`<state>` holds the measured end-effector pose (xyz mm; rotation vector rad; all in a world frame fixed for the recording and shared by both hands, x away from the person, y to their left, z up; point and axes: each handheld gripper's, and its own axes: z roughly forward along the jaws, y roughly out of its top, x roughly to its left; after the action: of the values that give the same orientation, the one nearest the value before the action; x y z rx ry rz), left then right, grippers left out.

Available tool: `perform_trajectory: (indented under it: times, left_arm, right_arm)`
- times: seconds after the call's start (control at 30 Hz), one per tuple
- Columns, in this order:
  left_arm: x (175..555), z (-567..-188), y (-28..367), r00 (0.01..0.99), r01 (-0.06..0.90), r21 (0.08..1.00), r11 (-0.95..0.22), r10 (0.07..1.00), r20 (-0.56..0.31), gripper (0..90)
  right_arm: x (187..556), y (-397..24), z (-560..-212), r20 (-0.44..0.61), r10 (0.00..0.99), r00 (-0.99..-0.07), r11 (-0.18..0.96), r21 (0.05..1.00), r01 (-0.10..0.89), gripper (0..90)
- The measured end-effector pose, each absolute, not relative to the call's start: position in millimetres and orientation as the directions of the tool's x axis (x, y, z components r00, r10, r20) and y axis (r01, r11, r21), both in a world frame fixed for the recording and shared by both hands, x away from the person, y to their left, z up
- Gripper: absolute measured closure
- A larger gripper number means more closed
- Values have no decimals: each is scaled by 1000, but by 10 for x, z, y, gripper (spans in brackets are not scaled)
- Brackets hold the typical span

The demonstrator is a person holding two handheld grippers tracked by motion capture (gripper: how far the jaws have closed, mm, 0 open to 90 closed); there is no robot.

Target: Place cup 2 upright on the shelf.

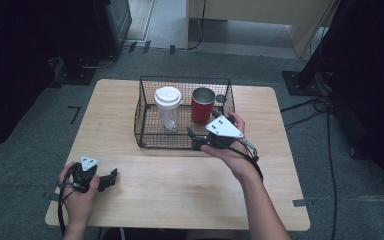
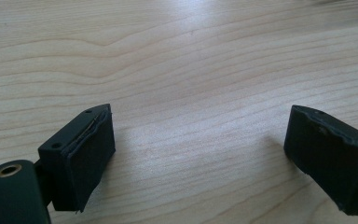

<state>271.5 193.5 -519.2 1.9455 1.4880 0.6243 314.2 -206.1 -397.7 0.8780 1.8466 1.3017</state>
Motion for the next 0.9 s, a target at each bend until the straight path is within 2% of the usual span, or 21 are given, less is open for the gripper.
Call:
perform_trajectory:
  times: [0.37,0.9]
  left_arm:
    - [2715,-5192,1935,260,682,707,-188,966,6,95]
    - [2715,-5191,1936,261,682,707,-190,965,8,95]
  right_arm:
    - [2944,-2339,-4094,-180,856,-485,277,951,136,80]
    - [2705,-2792,-4369,-154,894,-421,257,945,201,80]
